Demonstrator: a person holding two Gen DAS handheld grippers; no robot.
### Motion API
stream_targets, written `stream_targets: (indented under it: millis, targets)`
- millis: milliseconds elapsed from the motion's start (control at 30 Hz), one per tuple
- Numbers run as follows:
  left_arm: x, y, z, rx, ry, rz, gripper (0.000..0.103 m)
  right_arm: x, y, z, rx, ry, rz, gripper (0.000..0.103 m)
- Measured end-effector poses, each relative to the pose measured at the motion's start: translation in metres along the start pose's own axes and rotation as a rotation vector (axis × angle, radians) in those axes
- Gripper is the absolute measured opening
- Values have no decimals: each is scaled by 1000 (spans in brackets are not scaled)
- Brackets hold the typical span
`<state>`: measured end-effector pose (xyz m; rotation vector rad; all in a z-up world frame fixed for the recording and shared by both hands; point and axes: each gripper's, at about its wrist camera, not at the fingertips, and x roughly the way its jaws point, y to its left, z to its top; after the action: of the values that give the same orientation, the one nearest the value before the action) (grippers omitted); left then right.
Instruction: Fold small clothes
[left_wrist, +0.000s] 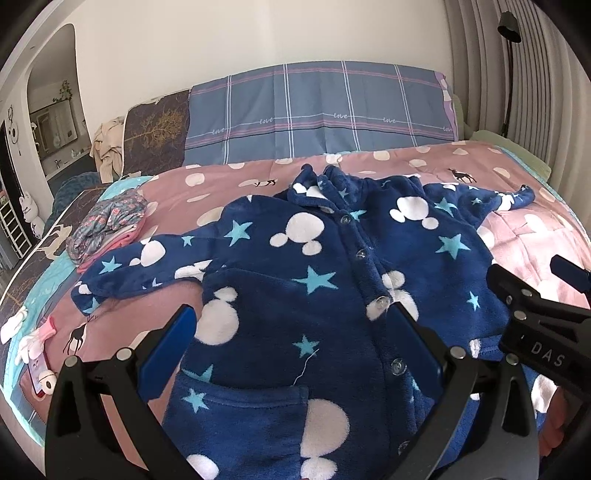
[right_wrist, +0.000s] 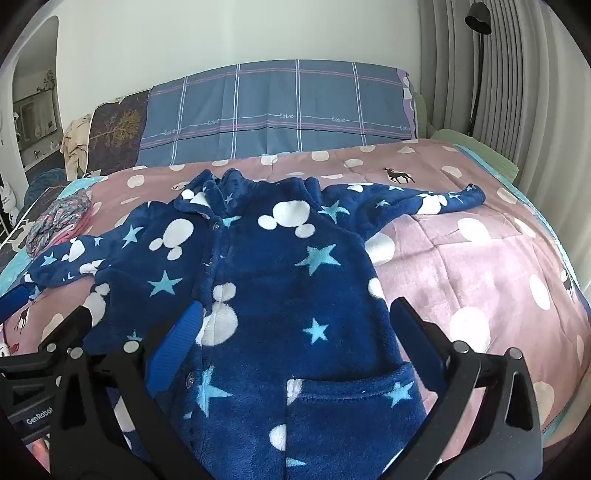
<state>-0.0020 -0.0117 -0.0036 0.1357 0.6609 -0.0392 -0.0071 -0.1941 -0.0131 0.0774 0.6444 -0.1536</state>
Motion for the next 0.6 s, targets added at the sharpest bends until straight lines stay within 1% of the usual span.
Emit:
stream_targets:
  millis: [233,400,600]
  targets:
    - [-4,-1,-1,35,-27,15,102,4,1,-1,-4,9,-3,101]
    - [-1,2,-1,15,-30,1,102,5,3,-1,-12,13,-12,101]
    - [1,5,-1,13,-37,7,102,7,1,0,2,17,-18,101]
